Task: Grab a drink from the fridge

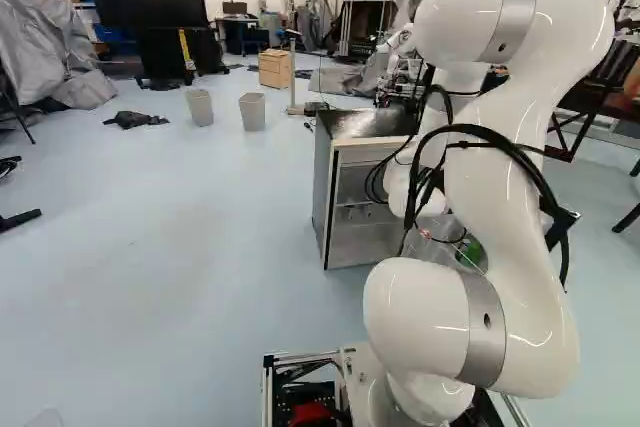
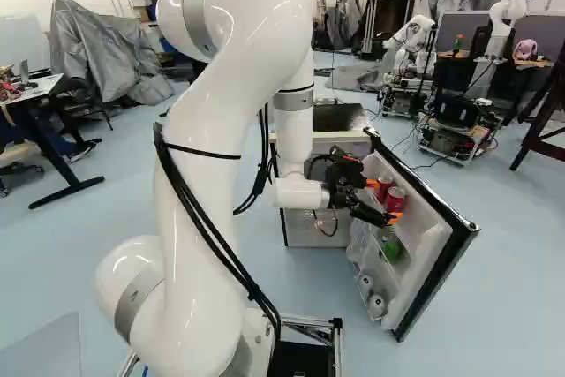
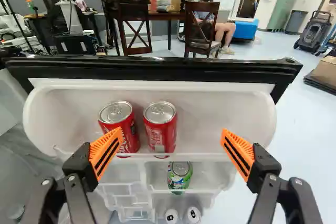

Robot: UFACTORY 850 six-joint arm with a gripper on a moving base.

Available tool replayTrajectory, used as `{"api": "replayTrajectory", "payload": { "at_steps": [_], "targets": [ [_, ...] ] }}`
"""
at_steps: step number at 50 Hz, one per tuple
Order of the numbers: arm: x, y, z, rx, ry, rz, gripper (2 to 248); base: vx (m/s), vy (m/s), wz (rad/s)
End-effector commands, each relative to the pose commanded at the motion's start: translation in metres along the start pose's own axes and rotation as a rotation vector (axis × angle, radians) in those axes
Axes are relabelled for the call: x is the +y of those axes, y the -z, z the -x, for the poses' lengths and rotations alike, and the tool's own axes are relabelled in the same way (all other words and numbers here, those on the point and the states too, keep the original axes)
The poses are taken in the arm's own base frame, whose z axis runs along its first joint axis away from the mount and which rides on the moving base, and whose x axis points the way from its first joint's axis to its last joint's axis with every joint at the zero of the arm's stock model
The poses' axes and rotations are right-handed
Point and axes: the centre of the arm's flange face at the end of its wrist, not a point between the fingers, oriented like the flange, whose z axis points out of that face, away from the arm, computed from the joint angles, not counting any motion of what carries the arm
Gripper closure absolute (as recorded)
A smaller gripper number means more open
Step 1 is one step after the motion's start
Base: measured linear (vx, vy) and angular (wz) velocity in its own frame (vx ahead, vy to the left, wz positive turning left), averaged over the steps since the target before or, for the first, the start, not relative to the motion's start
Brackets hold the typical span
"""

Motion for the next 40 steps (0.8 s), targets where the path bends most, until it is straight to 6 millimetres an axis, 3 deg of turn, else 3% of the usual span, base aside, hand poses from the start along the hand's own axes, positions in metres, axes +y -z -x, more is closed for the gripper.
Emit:
{"api": "replayTrajectory", "payload": {
  "at_steps": [40],
  "targets": [
    [0.000, -0.025, -0.002, -0.015, -0.029, 0.038, 3, 0.000, 0.000, 0.000]
  ]
}}
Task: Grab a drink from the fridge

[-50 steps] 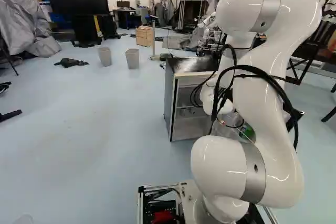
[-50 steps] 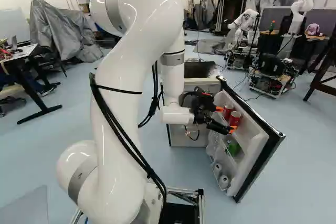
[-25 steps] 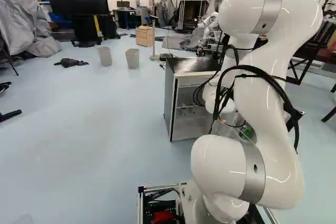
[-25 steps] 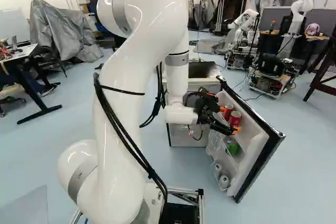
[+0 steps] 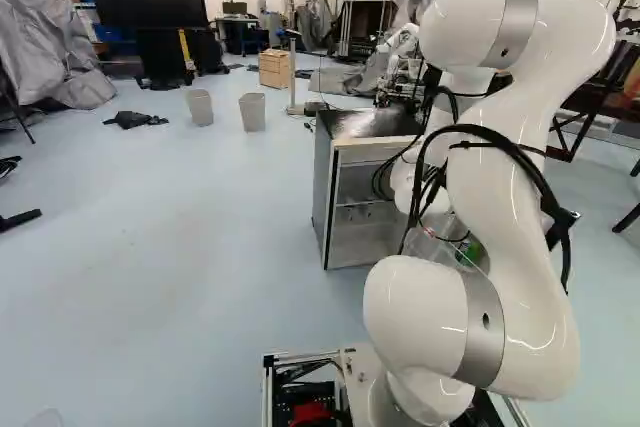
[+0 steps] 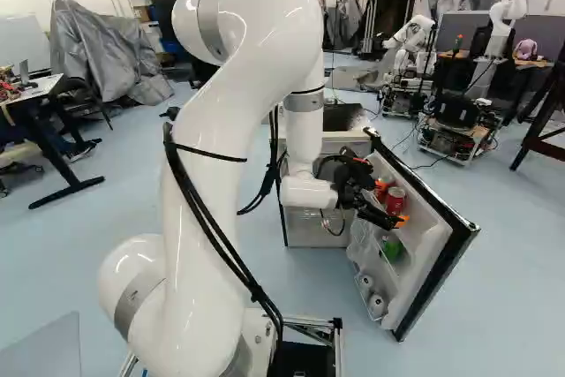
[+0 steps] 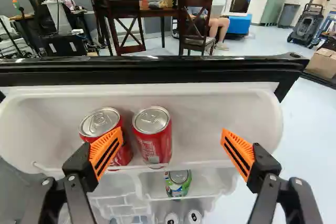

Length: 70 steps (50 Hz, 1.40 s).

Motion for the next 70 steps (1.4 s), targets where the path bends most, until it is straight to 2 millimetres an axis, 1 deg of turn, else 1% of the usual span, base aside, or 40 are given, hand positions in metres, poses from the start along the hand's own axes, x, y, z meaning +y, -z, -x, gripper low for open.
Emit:
{"api": "replayTrajectory", "payload": {
  "at_steps": [15, 35, 36, 40, 41, 45, 46, 50, 51, 56, 57, 70],
  "targets": [
    [0.0020, -0.0053, -0.0012, 0.002, -0.006, 0.011, 3, 0.000, 0.000, 0.000],
    [0.0022, -0.0058, -0.0014, 0.002, -0.006, 0.012, 3, 0.000, 0.000, 0.000],
    [0.0022, -0.0058, -0.0014, 0.002, -0.006, 0.012, 27, 0.000, 0.000, 0.000],
    [0.0022, -0.0058, -0.0014, 0.002, -0.006, 0.012, 27, 0.000, 0.000, 0.000],
    [0.0022, -0.0058, -0.0014, 0.002, -0.006, 0.012, 65, 0.000, 0.000, 0.000],
    [0.0022, -0.0058, -0.0014, 0.002, -0.006, 0.012, 65, 0.000, 0.000, 0.000],
    [0.0022, -0.0058, -0.0014, 0.002, -0.006, 0.012, 103, 0.000, 0.000, 0.000],
    [0.0022, -0.0058, -0.0014, 0.002, -0.006, 0.012, 103, 0.000, 0.000, 0.000],
    [0.0022, -0.0058, -0.0014, 0.002, -0.006, 0.012, 141, 0.000, 0.000, 0.000],
    [0.0022, -0.0058, -0.0014, 0.002, -0.006, 0.012, 141, 0.000, 0.000, 0.000],
    [0.0022, -0.0058, -0.0014, 0.002, -0.006, 0.012, 159, 0.000, 0.000, 0.000],
    [0.0022, -0.0058, -0.0014, 0.002, -0.006, 0.012, 160, 0.000, 0.000, 0.000]
  ]
}}
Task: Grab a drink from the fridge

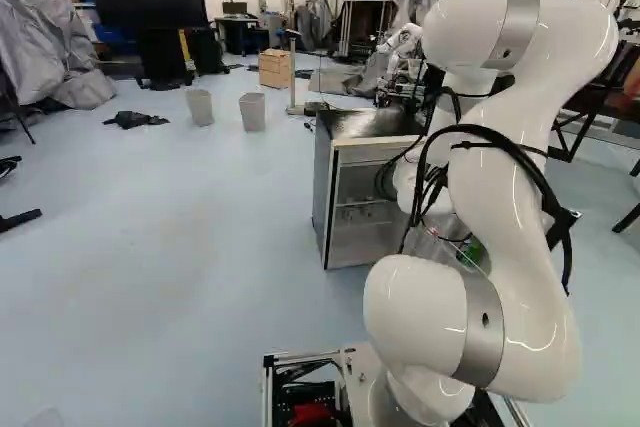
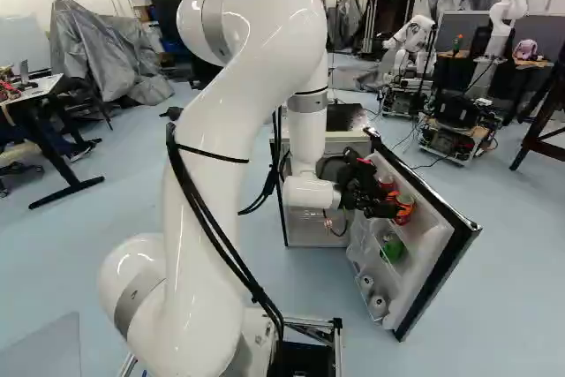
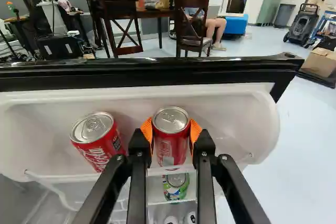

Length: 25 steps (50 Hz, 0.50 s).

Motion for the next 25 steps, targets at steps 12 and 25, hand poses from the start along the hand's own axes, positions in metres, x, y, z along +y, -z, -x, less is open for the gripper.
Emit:
{"api": "replayTrajectory", "payload": {
  "at_steps": [12, 25],
  "targets": [
    [0.0000, 0.0000, -0.0009, 0.010, 0.000, 0.000, 160, 0.000, 0.000, 0.000],
    [0.0000, 0.0004, -0.0032, 0.036, 0.000, 0.000, 160, 0.000, 0.000, 0.000]
  ]
}}
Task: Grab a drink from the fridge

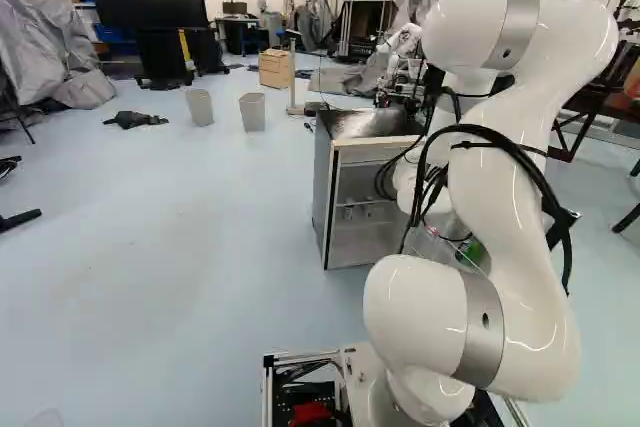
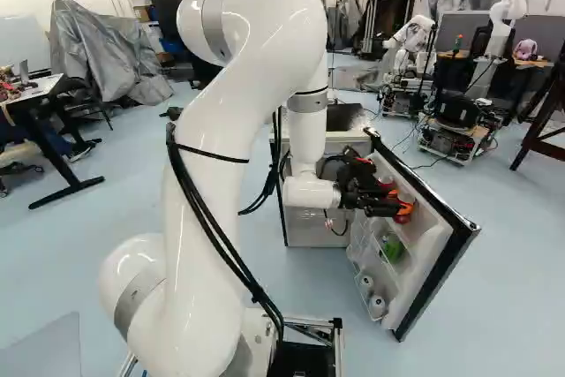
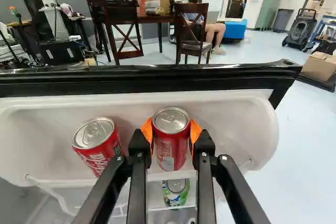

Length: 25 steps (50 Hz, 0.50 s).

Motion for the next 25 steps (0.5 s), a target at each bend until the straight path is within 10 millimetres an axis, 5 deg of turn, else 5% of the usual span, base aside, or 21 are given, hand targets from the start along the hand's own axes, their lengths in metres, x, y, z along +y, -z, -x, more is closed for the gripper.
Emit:
{"api": "replayTrajectory", "payload": {
  "at_steps": [25],
  "targets": [
    [0.004, 0.012, 0.000, 0.004, 0.013, -0.013, 160, 0.000, 0.000, 0.000]
  ]
}}
